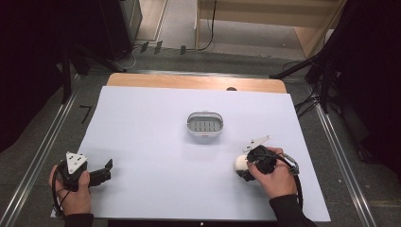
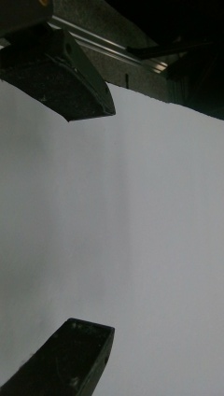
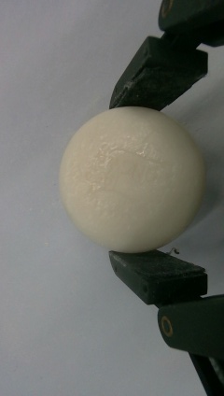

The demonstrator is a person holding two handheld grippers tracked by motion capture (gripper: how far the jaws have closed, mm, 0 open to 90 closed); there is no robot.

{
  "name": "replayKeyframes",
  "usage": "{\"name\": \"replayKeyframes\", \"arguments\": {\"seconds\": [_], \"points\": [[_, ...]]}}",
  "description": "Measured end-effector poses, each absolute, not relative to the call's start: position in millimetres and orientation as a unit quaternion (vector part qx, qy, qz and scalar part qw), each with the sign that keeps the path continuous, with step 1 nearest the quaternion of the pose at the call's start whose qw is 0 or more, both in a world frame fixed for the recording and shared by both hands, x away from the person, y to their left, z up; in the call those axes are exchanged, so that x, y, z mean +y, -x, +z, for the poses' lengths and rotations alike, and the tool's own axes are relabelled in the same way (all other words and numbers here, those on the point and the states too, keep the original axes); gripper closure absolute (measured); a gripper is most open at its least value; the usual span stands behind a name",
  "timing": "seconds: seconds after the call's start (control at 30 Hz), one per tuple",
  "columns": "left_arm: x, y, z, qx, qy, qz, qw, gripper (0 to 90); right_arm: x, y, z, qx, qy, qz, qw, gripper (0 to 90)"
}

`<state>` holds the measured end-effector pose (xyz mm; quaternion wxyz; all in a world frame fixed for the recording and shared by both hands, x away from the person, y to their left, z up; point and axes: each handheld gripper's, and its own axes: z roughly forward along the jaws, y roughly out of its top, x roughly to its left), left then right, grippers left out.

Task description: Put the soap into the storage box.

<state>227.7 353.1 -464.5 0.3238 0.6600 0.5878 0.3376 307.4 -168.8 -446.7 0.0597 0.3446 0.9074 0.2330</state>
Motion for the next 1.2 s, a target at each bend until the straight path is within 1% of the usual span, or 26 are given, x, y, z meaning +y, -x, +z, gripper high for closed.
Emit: {"name": "replayKeyframes", "arguments": {"seconds": [0.53,1.2], "points": [[353,-227,-464,0.587,-0.660,0.337,0.324,0.0,-164,-310,-444,0.906,-0.344,0.235,0.069,25.3],[353,-227,-464,0.587,-0.660,0.337,0.325,0.0,-159,-311,-453,0.908,-0.346,0.225,0.073,25.0]]}}
